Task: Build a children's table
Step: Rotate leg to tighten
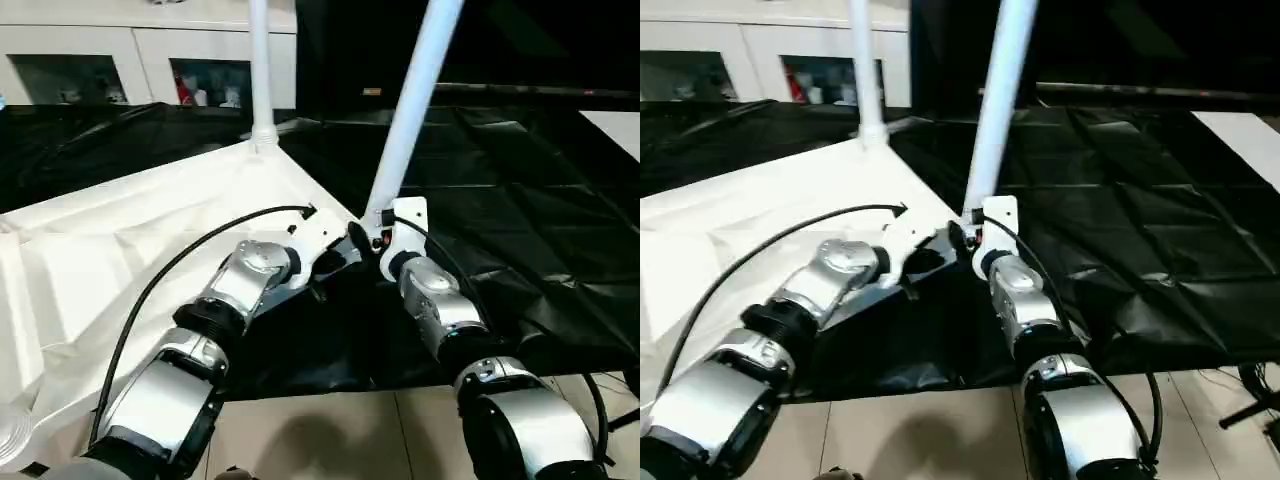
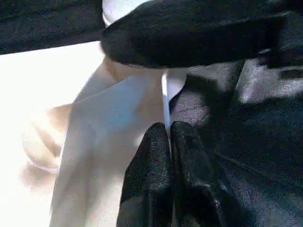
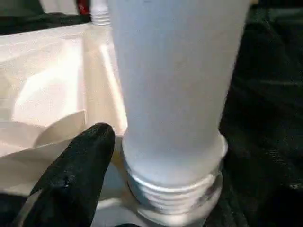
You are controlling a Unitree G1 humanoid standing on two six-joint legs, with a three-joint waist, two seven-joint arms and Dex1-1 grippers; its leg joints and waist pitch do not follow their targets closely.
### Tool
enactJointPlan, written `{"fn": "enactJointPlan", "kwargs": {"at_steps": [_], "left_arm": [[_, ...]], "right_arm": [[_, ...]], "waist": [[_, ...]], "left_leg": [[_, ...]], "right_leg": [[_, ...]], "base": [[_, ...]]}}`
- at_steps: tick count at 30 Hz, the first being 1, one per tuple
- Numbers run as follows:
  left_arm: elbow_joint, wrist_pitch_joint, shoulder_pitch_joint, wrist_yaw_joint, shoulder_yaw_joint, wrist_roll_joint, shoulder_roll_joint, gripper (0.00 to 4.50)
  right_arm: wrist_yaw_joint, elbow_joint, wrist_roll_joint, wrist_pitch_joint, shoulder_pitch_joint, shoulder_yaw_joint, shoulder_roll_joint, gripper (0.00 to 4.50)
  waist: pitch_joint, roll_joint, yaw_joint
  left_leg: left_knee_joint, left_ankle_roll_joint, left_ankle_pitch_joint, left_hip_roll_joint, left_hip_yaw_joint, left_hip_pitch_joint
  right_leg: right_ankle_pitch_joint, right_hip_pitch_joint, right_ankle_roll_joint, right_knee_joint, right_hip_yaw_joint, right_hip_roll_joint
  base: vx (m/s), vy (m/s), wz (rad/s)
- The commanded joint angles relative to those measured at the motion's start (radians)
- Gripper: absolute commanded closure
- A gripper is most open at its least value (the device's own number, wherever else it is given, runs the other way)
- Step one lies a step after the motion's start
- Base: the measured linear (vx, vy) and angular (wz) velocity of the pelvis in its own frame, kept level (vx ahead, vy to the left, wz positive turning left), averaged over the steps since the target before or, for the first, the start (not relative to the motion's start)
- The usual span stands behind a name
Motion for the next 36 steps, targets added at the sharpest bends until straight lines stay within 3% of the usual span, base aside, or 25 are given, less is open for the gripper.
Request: {"fn": "enactJointPlan", "kwargs": {"at_steps": [1,4,7,11,13,16,22,25,26,27,29,30,32,33,34,35,36], "left_arm": [[0.013,-0.043,0.011,-0.004,0.022,-0.003,0.028,4.5],[0.004,-0.085,0.02,0.005,0.033,-0.01,0.04,4.5],[-0.002,-0.068,0.023,0.033,0.038,-0.006,0.048,4.5],[-0.02,-0.076,0.032,0.082,0.057,-0.004,0.059,4.5],[-0.04,-0.068,0.041,0.071,0.06,-0.01,0.067,4.5],[-0.077,-0.036,0.053,0.038,0.062,-0.021,0.08,4.5],[-0.132,-0.009,0.064,0.013,0.068,-0.039,0.087,4.5],[-0.139,0.005,0.069,-0.005,0.063,-0.037,0.089,4.5],[-0.145,0.008,0.073,-0.009,0.061,-0.036,0.09,4.5],[-0.149,0.008,0.075,-0.009,0.06,-0.035,0.09,4.5],[-0.156,0.012,0.079,-0.01,0.054,-0.031,0.09,4.5],[-0.159,0.011,0.08,-0.008,0.051,-0.028,0.09,4.5],[-0.173,0.024,0.085,-0.015,0.058,-0.034,0.088,4.5],[-0.178,0.027,0.087,-0.014,0.059,-0.033,0.089,4.5],[-0.18,0.03,0.087,-0.015,0.06,-0.034,0.089,4.5],[-0.181,0.037,0.088,-0.018,0.06,-0.035,0.091,4.5],[-0.181,0.034,0.089,-0.017,0.059,-0.032,0.093,4.5]], "right_arm": [[0.061,-0.092,0.01,0.005,0.03,0.011,-0.027,0.78],[0.112,-0.228,0.008,0.038,0.111,0.039,-0.065,0.78],[0.111,-0.346,0.0,0.068,0.183,0.051,-0.095,0.78],[-0.025,-0.44,-0.063,0.111,0.252,0.013,-0.126,0.78],[-0.079,-0.464,-0.054,0.158,0.271,-0.023,-0.123,0.78],[-0.086,-0.519,-0.035,0.198,0.304,-0.038,-0.116,0.78],[-0.108,-0.588,-0.046,0.248,0.337,-0.015,-0.11,0.78],[-0.125,-0.598,-0.077,0.271,0.333,0.004,-0.115,0.78],[-0.123,-0.601,-0.083,0.28,0.332,0.009,-0.116,0.78],[-0.12,-0.602,-0.086,0.286,0.332,0.012,-0.117,0.78],[-0.113,-0.603,-0.093,0.29,0.33,0.018,-0.122,0.78],[-0.113,-0.604,-0.098,0.289,0.329,0.02,-0.124,0.78],[-0.108,-0.611,-0.094,0.299,0.33,0.023,-0.125,0.78],[-0.109,-0.615,-0.097,0.304,0.331,0.028,-0.127,0.78],[-0.109,-0.618,-0.098,0.309,0.333,0.032,-0.127,0.78],[-0.108,-0.621,-0.1,0.315,0.334,0.039,-0.127,0.78],[-0.106,-0.622,-0.101,0.317,0.335,0.042,-0.127,0.78]], "waist": [[-0.067,-0.001,0.005],[-0.068,-0.002,0.001],[-0.068,0.0,0.002],[-0.066,0.001,0.0],[-0.068,0.001,-0.004],[-0.071,0.001,-0.005],[-0.075,0.008,-0.003],[-0.07,0.01,-0.004],[-0.065,0.014,-0.007],[-0.06,0.014,-0.009],[-0.057,0.015,-0.01],[-0.06,0.014,-0.007],[-0.065,0.016,-0.007],[-0.068,0.013,-0.006],[-0.069,0.0,0.002],[-0.082,0.017,0.005],[-0.082,0.022,-0.002]], "left_leg": [[-0.057,0.036,-0.217,0.019,-0.002,0.007],[-0.055,0.051,-0.186,0.016,-0.003,0.005],[-0.056,0.05,-0.194,0.018,-0.002,0.008],[-0.058,0.035,-0.176,0.018,-0.003,0.008],[-0.058,0.031,-0.169,0.014,-0.003,0.005],[-0.053,0.048,-0.146,0.013,0.0,0.006],[-0.047,0.085,-0.084,0.012,0.001,0.005],[-0.061,0.053,-0.227,0.018,0.001,0.02],[-0.068,0.041,-0.305,0.017,0.003,0.028],[-0.075,0.041,-0.385,0.014,0.006,0.039],[-0.079,0.053,-0.432,0.01,0.01,0.052],[-0.081,0.063,-0.405,0.009,0.01,0.052],[-0.084,0.079,-0.363,0.011,0.014,0.059],[-0.084,0.09,-0.328,0.008,0.015,0.055],[-0.073,0.142,-0.265,-0.011,0.0,-0.001],[-0.063,0.207,-0.188,-0.013,-0.006,-0.003],[-0.052,0.259,-0.123,-0.015,-0.015,-0.011]], "right_leg": [[-0.091,0.046,-0.207,-0.083,0.042,-0.051],[-0.044,0.049,-0.208,-0.08,0.041,-0.048],[-0.068,0.047,-0.212,-0.083,0.041,-0.049],[-0.054,0.046,-0.209,-0.082,0.042,-0.045],[-0.05,0.05,-0.208,-0.081,0.042,-0.046],[0.004,0.052,-0.216,-0.077,0.043,-0.045],[0.097,0.053,-0.237,-0.07,0.042,-0.043],[-0.078,0.062,-0.226,-0.084,0.038,-0.043],[-0.185,0.063,-0.217,-0.097,0.036,-0.039],[-0.291,0.067,-0.207,-0.111,0.032,-0.034],[-0.383,0.076,-0.201,-0.128,0.029,-0.031],[-0.375,0.086,-0.199,-0.131,0.03,-0.032],[-0.291,0.092,-0.219,-0.125,0.03,-0.03],[-0.243,0.105,-0.231,-0.121,0.03,-0.029],[-0.213,0.14,-0.212,-0.124,0.013,-0.044],[-0.223,0.148,-0.176,-0.133,-0.005,-0.062],[-0.196,0.153,-0.173,-0.132,-0.024,-0.059]], "base": [[0.0,0.0,0.0],[0.0,0.0,0.0],[0.0,0.0,0.0],[0.0,0.0,0.0],[0.0,0.0,0.0],[0.0,0.0,0.0],[0.0,0.0,0.0],[0.0,0.0,0.0],[0.0,0.0,0.0],[0.0,0.0,0.0],[0.0,0.0,0.0],[0.0,0.0,0.0],[0.027,0.003,0.01],[0.066,0.002,0.02],[0.066,0.002,0.02],[0.081,0.002,0.19],[0.089,0.004,0.34]]}}
